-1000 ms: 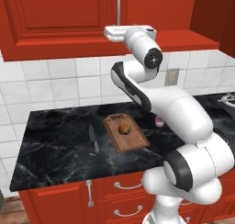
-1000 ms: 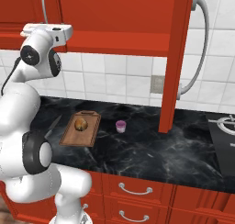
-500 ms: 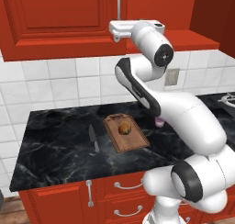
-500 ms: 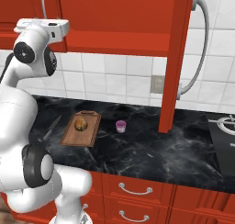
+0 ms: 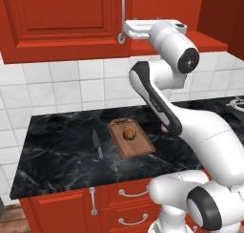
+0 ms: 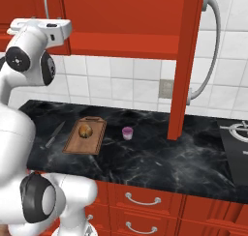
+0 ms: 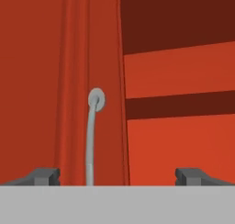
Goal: Pick the bread, place it on the cutting board, pick the jam, place it on the counter, and close the cabinet.
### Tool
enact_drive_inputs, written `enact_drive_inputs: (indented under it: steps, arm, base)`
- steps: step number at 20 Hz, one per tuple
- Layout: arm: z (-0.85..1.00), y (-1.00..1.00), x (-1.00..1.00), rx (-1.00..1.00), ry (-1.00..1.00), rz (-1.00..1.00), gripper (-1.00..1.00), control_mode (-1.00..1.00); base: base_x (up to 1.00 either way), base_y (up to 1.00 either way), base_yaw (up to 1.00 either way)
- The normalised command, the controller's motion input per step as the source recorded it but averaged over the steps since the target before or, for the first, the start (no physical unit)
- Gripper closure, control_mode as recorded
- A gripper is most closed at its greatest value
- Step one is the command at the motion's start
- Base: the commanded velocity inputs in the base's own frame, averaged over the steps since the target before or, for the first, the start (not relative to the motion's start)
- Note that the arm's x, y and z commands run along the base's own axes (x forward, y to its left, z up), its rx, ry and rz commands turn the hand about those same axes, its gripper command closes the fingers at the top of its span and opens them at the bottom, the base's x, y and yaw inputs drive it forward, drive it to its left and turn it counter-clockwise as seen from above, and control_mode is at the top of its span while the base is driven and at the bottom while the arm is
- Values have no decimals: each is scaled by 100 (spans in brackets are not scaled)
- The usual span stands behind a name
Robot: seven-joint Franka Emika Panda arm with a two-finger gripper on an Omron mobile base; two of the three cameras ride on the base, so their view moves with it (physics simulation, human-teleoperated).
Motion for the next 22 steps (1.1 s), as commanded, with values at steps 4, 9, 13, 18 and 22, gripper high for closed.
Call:
enact_drive_inputs:
  steps: [4,9,13,18,22]
  arm:
    - [16,-25,-62,0,0,0,-100,-100]
    - [20,-24,-63,0,0,0,-100,-100]
    - [16,-25,-62,0,0,0,-100,-100]
    - [16,-25,-60,0,1,0,-100,-100]
    - [15,-27,-62,0,4,0,-100,-100]
  base:
    - [0,0,0]
    - [0,0,0]
    - [0,0,0]
    - [0,0,0]
    - [0,0,0]
